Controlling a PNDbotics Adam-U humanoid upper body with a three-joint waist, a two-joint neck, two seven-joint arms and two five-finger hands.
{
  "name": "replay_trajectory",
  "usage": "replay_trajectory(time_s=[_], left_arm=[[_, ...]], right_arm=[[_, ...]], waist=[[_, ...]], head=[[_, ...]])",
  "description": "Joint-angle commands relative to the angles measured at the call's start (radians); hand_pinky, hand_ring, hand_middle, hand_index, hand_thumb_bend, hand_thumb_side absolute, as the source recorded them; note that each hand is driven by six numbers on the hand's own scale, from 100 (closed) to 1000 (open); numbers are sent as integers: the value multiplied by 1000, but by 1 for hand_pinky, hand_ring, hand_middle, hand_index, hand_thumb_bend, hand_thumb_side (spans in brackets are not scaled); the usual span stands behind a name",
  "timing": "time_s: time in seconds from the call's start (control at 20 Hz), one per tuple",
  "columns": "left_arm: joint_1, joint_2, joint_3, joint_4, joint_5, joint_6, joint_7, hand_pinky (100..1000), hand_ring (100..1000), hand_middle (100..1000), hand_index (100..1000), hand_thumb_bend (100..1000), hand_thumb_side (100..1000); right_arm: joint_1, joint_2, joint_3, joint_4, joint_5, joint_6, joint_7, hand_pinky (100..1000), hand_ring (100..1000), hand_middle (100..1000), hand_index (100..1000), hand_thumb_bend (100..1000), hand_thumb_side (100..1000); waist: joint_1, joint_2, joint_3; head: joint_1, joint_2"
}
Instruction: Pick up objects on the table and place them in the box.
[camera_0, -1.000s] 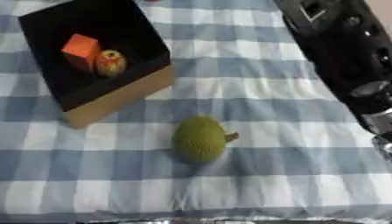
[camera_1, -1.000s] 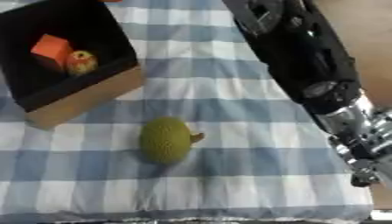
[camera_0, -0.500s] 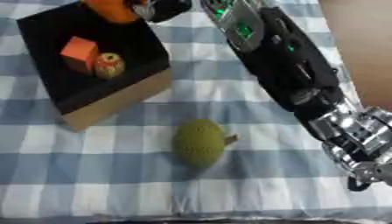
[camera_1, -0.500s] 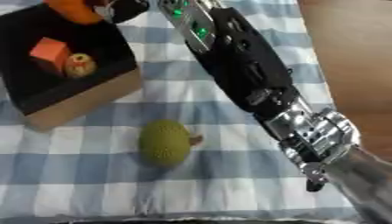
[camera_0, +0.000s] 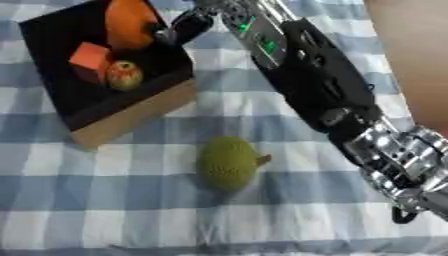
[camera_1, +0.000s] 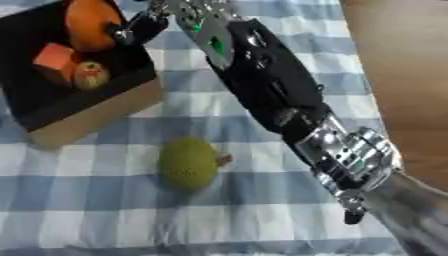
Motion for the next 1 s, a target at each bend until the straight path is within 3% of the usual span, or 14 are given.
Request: replay_trajectory(time_s=[0.05,0.1,0.3,0.55,0.75,1.0], left_arm=[[-14,10,0,-17,5,0,-2,748,877,741,795,555,620],[-13,10,0,-17,5,1,-2,748,876,741,795,556,620],[-13,13,4,-17,1,-1,2,749,875,740,795,557,617],[0,28,15,-17,-10,1,16,749,875,740,795,557,616],[11,41,33,-17,-25,3,39,749,875,740,794,563,611],[25,49,54,-17,-42,9,80,750,878,742,794,566,610]], right_arm=[[-20,-10,-18,-26,28,-33,36,946,1000,821,978,176,149],[-19,-11,-22,-33,26,-33,34,942,999,811,968,155,100],[-15,-42,-38,-98,-34,1,4,927,985,791,956,127,100],[31,-198,-35,-292,-180,64,13,912,969,784,948,134,100],[133,-358,-22,-492,-282,99,58,904,962,792,948,173,100],[311,-500,-31,-738,-315,140,98,902,958,800,945,200,100]], waist=[[-7,-19,0],[-8,-19,-1],[-10,-21,-7],[-17,-30,-30],[-20,-33,-47],[-17,-33,-62]], head=[[-1,-12],[0,-13],[9,-8],[46,5],[69,12],[87,14]])
